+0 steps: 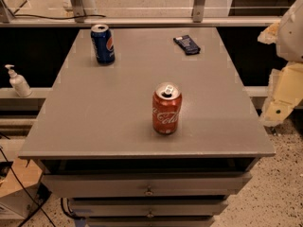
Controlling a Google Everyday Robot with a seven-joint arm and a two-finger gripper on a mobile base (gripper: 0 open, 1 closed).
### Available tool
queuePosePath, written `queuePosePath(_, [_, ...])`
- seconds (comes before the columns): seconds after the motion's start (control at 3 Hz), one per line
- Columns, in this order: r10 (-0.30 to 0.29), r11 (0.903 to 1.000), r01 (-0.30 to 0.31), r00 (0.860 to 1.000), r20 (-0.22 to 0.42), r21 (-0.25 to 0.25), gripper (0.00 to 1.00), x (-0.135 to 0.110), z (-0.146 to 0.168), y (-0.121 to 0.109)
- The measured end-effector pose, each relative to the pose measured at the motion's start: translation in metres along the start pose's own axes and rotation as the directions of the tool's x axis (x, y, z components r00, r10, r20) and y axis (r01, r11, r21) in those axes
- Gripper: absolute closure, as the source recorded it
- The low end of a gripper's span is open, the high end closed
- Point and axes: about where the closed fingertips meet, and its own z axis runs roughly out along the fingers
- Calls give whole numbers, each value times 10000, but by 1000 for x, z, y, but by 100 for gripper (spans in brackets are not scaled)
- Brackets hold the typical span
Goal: Pick rxbar blueberry
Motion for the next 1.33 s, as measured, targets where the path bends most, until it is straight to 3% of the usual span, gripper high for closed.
queuePosePath(0.67, [22,9998,-26,9997,246,179,0,-2,-3,-3])
queuePosePath(1.0, [-46,9991,-9,9915,1298,423,0,-11,3,-18])
queuePosePath(1.33, [-243,9975,55,9622,2713,701,0,-31,13,-42])
